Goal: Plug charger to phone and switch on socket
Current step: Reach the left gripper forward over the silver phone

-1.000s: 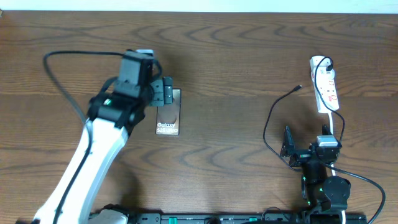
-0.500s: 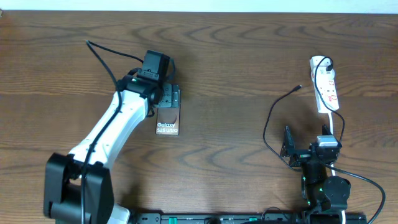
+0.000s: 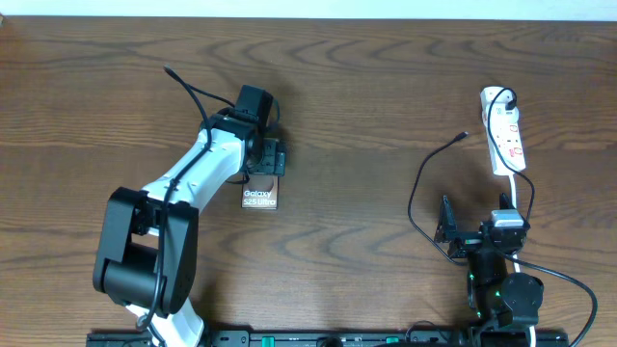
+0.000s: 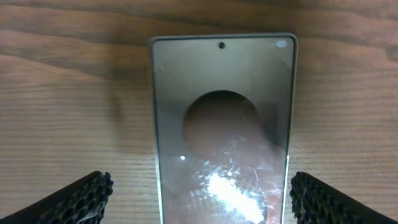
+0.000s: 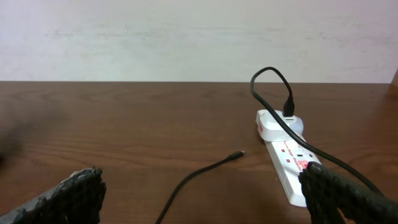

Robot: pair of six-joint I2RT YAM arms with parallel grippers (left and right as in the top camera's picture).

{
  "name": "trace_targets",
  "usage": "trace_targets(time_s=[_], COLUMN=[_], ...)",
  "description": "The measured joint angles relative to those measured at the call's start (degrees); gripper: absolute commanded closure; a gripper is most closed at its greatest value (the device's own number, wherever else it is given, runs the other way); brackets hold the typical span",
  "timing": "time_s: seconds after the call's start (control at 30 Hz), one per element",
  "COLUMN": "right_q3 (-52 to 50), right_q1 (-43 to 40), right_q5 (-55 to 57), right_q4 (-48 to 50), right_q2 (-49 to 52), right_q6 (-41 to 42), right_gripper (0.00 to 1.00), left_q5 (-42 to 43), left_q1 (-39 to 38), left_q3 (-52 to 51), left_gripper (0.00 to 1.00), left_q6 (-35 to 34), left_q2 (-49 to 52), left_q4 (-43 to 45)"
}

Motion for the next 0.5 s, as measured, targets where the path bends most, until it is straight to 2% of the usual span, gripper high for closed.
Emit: trace_targets(time_s=[0.2, 0.5], right_q3=[0.0, 0.0], right_q1=[0.0, 0.0], right_q5=[0.0, 0.0], right_q4=[0.0, 0.0], right_q2=[0.0, 0.0], right_q6=[0.0, 0.0], right_gripper=[0.01, 0.01], left_q5=[4.3, 4.9], left_q1=[0.0, 0.0], left_q3=[0.0, 0.0], left_gripper=[0.06, 0.06], left_q6=[2.0, 2.4], left_q2=[0.7, 0.8], left_q4=[0.0, 0.2])
